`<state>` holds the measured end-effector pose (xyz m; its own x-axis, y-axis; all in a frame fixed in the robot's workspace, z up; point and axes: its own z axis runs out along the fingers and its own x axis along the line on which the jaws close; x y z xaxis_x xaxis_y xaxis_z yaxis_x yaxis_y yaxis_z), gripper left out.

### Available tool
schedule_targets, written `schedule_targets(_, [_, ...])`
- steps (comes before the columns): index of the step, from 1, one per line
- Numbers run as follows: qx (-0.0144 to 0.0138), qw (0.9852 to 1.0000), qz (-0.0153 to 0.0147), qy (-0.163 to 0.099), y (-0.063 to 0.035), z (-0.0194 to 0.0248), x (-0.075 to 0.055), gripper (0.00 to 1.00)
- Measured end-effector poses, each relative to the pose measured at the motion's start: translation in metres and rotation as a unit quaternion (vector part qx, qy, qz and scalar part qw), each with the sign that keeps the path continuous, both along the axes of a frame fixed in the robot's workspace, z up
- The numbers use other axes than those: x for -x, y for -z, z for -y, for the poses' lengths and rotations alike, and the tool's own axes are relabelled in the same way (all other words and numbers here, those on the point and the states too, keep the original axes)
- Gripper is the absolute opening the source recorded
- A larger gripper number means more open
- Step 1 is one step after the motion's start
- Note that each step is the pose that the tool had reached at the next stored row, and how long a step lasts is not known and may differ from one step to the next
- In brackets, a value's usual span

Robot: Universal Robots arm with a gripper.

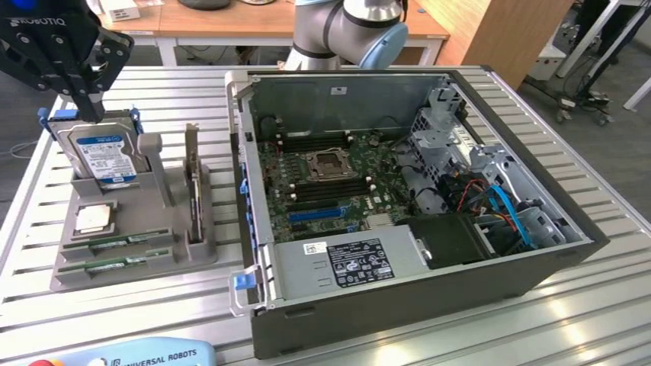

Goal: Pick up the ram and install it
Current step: 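Reach for the ram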

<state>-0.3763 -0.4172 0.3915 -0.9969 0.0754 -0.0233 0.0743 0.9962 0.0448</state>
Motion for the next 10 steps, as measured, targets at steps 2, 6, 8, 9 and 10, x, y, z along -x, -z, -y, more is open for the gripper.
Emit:
schedule_targets(2, [0.0000, 1.0000, 0.0000, 0.000, 0.0000, 0.0001, 0.0000, 0.10])
schedule_targets(6, [0.0000, 1.0000, 0.0000, -0.001, 0.0000, 0.0001, 0.0000, 0.10])
schedule_targets(8, [0.0000, 1.0000, 0.0000, -0.003, 0.0000, 0.0001, 0.0000, 0.10])
schedule_targets(9, [0.0000, 1.0000, 0.0000, -0.005, 0.0000, 0.0001, 0.0000, 0.10])
schedule_targets(10, [0.0000, 1.0000, 0.0000, -0.007, 0.0000, 0.0001, 0.0000, 0.10])
